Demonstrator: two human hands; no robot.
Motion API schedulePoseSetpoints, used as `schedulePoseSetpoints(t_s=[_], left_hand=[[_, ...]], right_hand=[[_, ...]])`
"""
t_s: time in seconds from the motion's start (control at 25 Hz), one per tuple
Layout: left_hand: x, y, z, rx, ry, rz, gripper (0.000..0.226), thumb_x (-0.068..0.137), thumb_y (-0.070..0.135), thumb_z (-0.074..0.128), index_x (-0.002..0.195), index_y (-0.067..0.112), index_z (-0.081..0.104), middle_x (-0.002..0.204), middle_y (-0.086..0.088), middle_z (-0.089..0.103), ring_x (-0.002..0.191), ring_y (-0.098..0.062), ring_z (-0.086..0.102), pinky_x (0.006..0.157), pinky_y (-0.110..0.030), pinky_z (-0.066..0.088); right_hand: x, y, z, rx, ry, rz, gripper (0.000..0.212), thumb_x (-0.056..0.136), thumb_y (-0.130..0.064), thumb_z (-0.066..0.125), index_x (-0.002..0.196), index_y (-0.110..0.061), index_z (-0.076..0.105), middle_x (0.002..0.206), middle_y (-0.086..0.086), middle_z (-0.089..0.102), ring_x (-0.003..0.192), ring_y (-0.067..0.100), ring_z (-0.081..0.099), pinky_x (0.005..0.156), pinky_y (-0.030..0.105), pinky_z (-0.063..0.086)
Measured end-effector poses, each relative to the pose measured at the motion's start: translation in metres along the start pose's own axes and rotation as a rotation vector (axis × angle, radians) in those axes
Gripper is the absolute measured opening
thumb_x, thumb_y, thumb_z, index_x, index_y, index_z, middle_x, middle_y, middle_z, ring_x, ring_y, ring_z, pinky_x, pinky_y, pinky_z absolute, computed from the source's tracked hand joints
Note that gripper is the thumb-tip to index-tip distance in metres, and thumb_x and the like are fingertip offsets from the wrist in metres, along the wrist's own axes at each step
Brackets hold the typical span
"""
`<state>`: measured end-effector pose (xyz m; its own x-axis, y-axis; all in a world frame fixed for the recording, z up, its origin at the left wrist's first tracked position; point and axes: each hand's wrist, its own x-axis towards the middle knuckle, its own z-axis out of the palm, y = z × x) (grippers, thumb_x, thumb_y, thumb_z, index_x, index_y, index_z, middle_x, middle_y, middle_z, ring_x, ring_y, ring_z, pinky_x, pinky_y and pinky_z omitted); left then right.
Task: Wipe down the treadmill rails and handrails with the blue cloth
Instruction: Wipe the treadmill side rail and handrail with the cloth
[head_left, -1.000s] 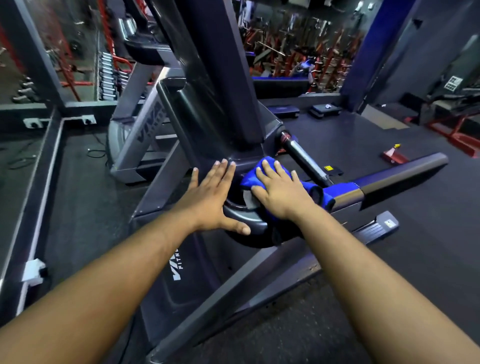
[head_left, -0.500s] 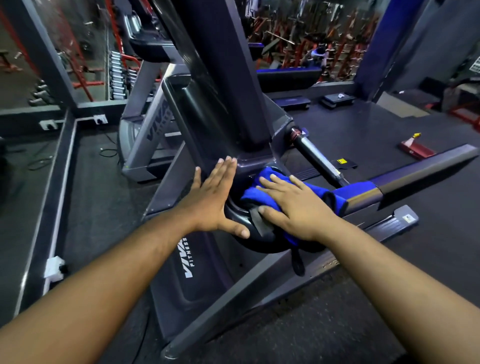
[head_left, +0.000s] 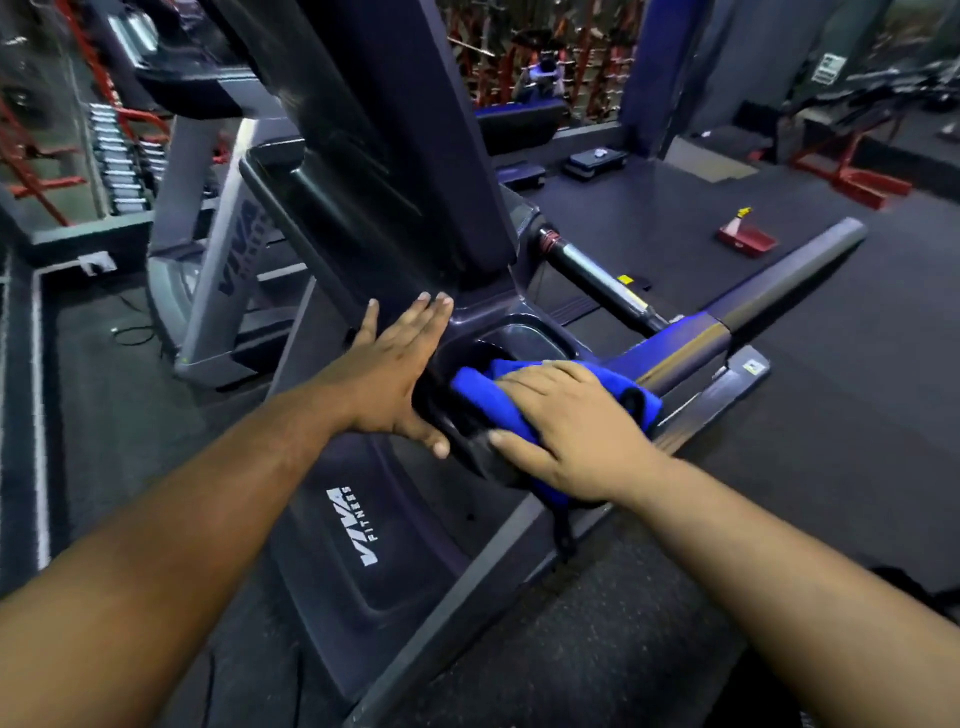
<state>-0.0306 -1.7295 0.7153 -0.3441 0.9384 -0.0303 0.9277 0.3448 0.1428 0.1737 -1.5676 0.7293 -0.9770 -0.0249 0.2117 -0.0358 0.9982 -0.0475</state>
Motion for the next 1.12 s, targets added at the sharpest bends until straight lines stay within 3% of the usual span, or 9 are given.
schedulePoseSetpoints(t_s=[0.08,0.24,0.36,0.48,0.6,0.72,0.84,0.96,1.12], left_hand=[[-0.001,-0.016,0.001,0.05,0.011,0.041,0.16,0.033,0.107,0.037,0.147,0.021,-0.036,0.16,0.003,-0.031,0.148,-0.013,-0.027,0.117,-0.06,-0.016],[0.004,-0.03,0.005,0.099,0.068,0.102,0.146,0.056,0.083,0.06,0.151,0.016,-0.028,0.159,0.002,-0.031,0.147,-0.014,-0.027,0.118,-0.056,-0.015],[0.002,-0.034,0.006,0.061,0.155,0.15,0.118,0.077,0.054,0.06,0.15,0.018,-0.026,0.164,-0.001,-0.023,0.148,-0.012,-0.025,0.12,-0.059,-0.01],[0.004,-0.037,0.005,0.07,0.103,0.189,0.142,0.058,0.081,0.06,0.155,0.012,-0.018,0.161,0.001,-0.027,0.15,-0.015,-0.022,0.119,-0.059,-0.012],[0.008,-0.04,0.006,0.066,0.069,0.208,0.153,0.047,0.092,0.056,0.155,0.012,-0.019,0.162,-0.002,-0.028,0.15,-0.016,-0.022,0.119,-0.058,-0.013],[0.009,-0.041,0.004,0.009,0.044,0.214,0.151,0.046,0.099,0.044,0.154,0.016,-0.022,0.162,-0.001,-0.03,0.15,-0.014,-0.023,0.118,-0.056,-0.016],[0.01,-0.042,0.001,-0.034,0.02,0.224,0.146,0.05,0.101,0.04,0.154,0.019,-0.023,0.161,0.002,-0.032,0.149,-0.012,-0.025,0.118,-0.055,-0.019],[0.01,-0.042,0.0,-0.042,0.018,0.225,0.145,0.049,0.102,0.034,0.155,0.019,-0.022,0.16,0.004,-0.033,0.149,-0.011,-0.026,0.117,-0.054,-0.021],[0.012,-0.043,0.002,-0.067,0.038,0.228,0.152,0.038,0.107,0.019,0.155,0.018,-0.02,0.162,0.003,-0.03,0.15,-0.011,-0.023,0.117,-0.053,-0.021]], right_hand=[[-0.02,0.008,-0.001,-0.039,0.041,-0.038,0.051,0.094,-0.055,0.045,0.132,-0.022,0.055,0.132,-0.006,0.058,0.129,0.017,0.049,0.11,0.038,0.03],[0.041,-0.077,0.027,-0.288,0.007,0.493,0.045,0.09,-0.056,0.04,0.097,-0.016,0.061,0.095,0.005,0.067,0.094,0.03,0.062,0.089,0.045,0.039],[0.073,-0.1,0.028,-0.211,0.013,0.61,0.046,0.091,-0.054,0.037,0.093,-0.014,0.058,0.09,0.009,0.068,0.083,0.033,0.063,0.079,0.044,0.039],[0.02,-0.073,0.02,-0.157,0.087,0.359,0.048,0.093,-0.055,0.042,0.118,-0.017,0.059,0.111,-0.001,0.067,0.109,0.023,0.06,0.099,0.042,0.039],[-0.003,-0.052,0.016,-0.133,0.029,0.248,0.054,0.093,-0.055,0.044,0.134,-0.022,0.055,0.134,-0.006,0.058,0.132,0.016,0.048,0.115,0.046,0.026],[0.011,-0.011,0.002,-0.008,-0.1,0.321,0.057,0.096,-0.056,0.032,0.145,-0.028,0.046,0.149,-0.011,0.047,0.145,0.011,0.032,0.121,0.049,0.013],[0.034,0.023,-0.008,0.037,-0.069,0.522,0.061,0.097,-0.055,0.034,0.153,-0.032,0.031,0.162,-0.007,0.027,0.152,0.016,0.013,0.119,0.061,0.011],[0.073,-0.003,0.005,0.004,-0.056,0.721,0.061,0.101,-0.046,0.042,0.156,-0.026,0.025,0.166,-0.003,0.014,0.153,0.02,0.007,0.12,0.06,0.008],[0.056,-0.061,0.013,0.129,0.037,0.551,0.064,0.1,-0.055,0.026,0.156,-0.024,0.023,0.166,-0.003,0.014,0.153,0.013,0.007,0.124,0.048,0.002]])
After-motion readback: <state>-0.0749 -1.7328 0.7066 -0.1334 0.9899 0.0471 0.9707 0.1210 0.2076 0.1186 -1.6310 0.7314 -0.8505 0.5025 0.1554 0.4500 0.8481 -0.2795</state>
